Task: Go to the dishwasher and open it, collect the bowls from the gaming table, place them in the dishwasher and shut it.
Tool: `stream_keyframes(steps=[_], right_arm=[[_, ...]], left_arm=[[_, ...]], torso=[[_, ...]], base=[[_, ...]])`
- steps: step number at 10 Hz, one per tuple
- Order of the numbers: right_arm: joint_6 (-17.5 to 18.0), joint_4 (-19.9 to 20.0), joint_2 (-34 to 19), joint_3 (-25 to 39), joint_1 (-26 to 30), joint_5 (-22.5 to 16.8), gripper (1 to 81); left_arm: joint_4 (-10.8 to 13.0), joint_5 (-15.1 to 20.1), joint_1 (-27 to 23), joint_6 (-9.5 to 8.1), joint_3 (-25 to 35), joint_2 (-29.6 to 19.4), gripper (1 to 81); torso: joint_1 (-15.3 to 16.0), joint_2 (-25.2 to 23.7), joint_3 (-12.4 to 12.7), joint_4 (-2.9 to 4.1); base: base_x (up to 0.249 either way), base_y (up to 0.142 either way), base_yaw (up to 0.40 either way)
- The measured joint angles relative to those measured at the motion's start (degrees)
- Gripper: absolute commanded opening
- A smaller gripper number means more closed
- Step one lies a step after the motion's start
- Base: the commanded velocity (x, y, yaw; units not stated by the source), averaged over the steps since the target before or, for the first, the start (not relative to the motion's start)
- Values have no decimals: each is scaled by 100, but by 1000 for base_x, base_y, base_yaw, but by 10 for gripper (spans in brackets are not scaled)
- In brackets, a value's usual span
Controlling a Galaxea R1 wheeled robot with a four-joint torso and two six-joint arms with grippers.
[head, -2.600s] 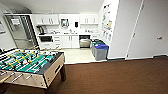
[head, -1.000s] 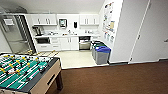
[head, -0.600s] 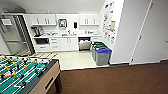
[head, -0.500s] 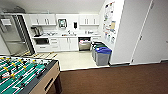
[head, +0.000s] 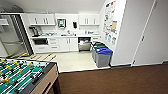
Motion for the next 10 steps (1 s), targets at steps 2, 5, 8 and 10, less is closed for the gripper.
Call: stream_keyframes(steps=[2,5,8,10], right_arm=[[0,0,0,0,-5,-5,10],[-17,0,17,0,-16,-7,10],[-22,0,45,-41,48,1,10],[-26,-9,65,-55,-46,-7,10]], left_arm=[[0,-2,9,0,0,5,10],[0,0,13,2,0,16,10],[0,-27,-57,0,0,24,10],[0,-10,13,0,0,33,10]], torso=[[0,0,0,0],[-3,-2,0,0],[2,2,0,0],[-8,-4,2,0]], base=[[164,0,0],[174,0,0],[184,0,0],[186,0,0]])
